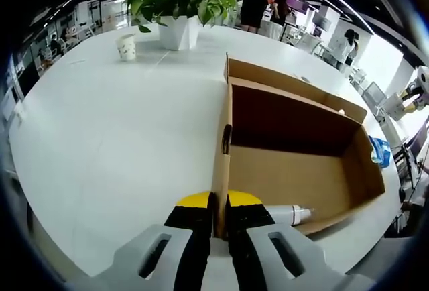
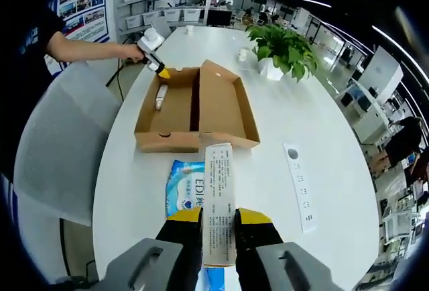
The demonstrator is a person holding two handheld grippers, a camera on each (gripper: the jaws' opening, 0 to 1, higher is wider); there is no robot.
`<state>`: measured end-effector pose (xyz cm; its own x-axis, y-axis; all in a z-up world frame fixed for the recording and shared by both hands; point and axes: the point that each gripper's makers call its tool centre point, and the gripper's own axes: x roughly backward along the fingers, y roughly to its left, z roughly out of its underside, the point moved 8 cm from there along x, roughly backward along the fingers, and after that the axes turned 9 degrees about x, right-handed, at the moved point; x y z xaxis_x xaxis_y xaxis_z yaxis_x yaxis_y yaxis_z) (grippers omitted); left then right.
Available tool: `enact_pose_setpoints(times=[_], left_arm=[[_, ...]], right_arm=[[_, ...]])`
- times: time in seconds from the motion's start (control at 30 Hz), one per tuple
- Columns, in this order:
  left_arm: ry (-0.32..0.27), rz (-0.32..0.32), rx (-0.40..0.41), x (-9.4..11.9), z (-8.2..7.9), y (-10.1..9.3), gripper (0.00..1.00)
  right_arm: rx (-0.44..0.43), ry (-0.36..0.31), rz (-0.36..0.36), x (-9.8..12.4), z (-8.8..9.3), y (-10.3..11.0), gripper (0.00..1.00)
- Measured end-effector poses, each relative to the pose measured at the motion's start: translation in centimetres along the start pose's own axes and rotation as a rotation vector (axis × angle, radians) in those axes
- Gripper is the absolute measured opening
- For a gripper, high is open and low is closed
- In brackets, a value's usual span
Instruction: Operate the shoe box by opening the lid, removing the specified soft item, and placing it in the target area until the item is outside and the box remains undamaged.
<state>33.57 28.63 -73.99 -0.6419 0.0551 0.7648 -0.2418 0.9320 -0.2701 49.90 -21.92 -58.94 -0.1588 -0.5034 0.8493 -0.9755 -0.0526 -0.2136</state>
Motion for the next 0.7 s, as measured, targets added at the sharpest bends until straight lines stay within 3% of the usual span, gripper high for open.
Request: enact_pose_setpoints(times=[0.7], left_arm=[[0.0, -0.011, -0.02, -0.1, -0.1, 0.0, 0.04]], right_arm=[[-0.032, 0.058, 0.018, -1.3, 4.6, -1.4, 0.14]])
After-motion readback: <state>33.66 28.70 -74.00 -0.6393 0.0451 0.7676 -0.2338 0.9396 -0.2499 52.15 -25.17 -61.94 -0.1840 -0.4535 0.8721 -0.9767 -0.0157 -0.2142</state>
